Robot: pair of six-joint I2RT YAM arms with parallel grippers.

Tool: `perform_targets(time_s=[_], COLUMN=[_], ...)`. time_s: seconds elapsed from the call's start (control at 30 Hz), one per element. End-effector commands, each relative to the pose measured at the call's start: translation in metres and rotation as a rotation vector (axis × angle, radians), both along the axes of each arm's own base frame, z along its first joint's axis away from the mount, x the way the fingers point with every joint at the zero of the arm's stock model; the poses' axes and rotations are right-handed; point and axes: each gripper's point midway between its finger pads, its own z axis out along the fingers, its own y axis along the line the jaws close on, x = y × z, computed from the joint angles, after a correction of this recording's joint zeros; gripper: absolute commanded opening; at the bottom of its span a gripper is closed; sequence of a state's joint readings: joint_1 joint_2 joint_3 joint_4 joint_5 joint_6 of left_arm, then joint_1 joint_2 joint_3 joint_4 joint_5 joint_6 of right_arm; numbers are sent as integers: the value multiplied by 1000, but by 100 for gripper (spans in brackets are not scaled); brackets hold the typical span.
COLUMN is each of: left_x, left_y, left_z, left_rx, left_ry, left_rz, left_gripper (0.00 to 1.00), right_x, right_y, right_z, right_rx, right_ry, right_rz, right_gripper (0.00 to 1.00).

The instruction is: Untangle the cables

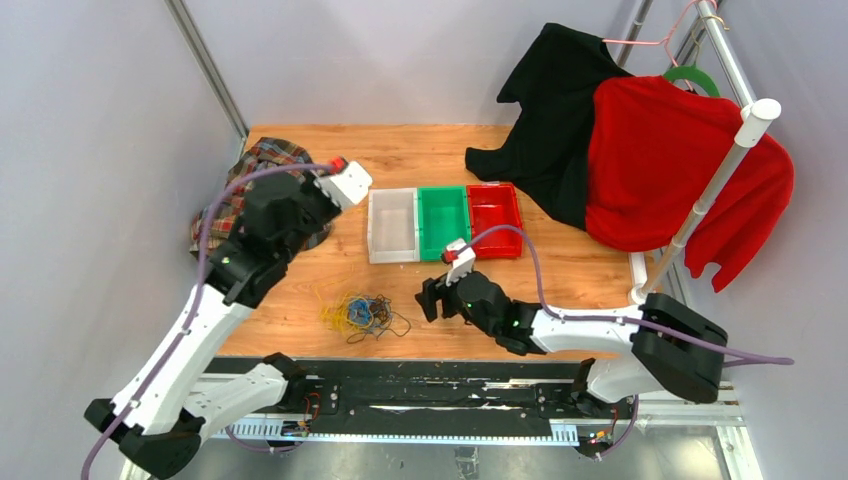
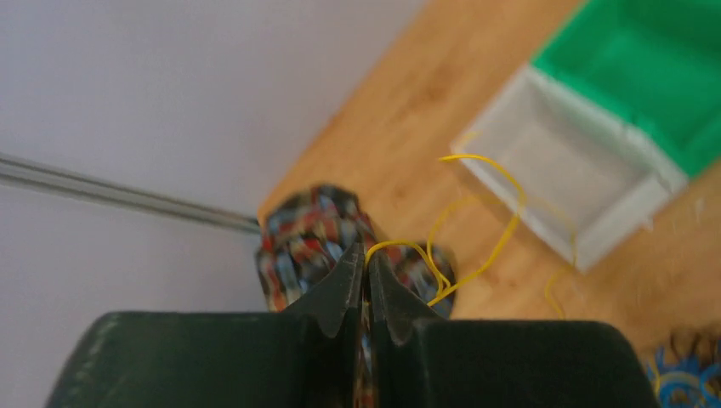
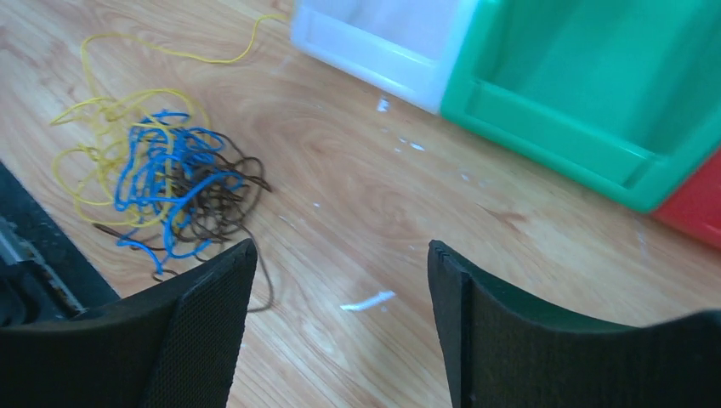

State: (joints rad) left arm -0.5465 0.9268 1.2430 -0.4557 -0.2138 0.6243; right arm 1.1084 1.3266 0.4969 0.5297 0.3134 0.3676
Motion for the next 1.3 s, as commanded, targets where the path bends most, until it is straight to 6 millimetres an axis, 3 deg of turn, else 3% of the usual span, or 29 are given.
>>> perform_targets(time_s=[0.0,0.13,0.33,0.43,0.57,0.63,0.7,0.93,1.07,1.17,1.27], left_x=[-16,-17,-10,-25,-58,-67,-76,-103,-114,-118,-109], left_y=[33,61,96,86,51,39,24,-6,-4,0,-11], left_z=[-94,-166,-202,-224,-253,-261,-270,-299,-310,-323,-327], left_rx=[166,219,207,235,201,200,230,361,437,475,421], left_ry=[252,446,569,664,813,844,870,964,1007,1033,1005], left_rz=[68,103,156,54,-198,-280,-373,-575,-650,-683,-677], left_gripper=[13,19,19,36,63,66,68,67,66,66,66], right_x=[-13,-26,-31,-30,-23,-16,-8,3,1,10,14], right_y=[42,85,119,119,94,75,50,-21,-26,-37,-47], right_z=[6,5,-25,-43,-50,-46,-47,-39,-25,-23,-19], right_rx=[23,43,-17,-63,-77,-75,-78,-105,-75,-143,-161], right_ry=[33,49,115,150,168,163,176,152,134,124,108], right_rz=[134,245,323,321,265,222,167,28,17,-48,-86], right_gripper=[74,75,74,65,35,13,1,1,1,1,1])
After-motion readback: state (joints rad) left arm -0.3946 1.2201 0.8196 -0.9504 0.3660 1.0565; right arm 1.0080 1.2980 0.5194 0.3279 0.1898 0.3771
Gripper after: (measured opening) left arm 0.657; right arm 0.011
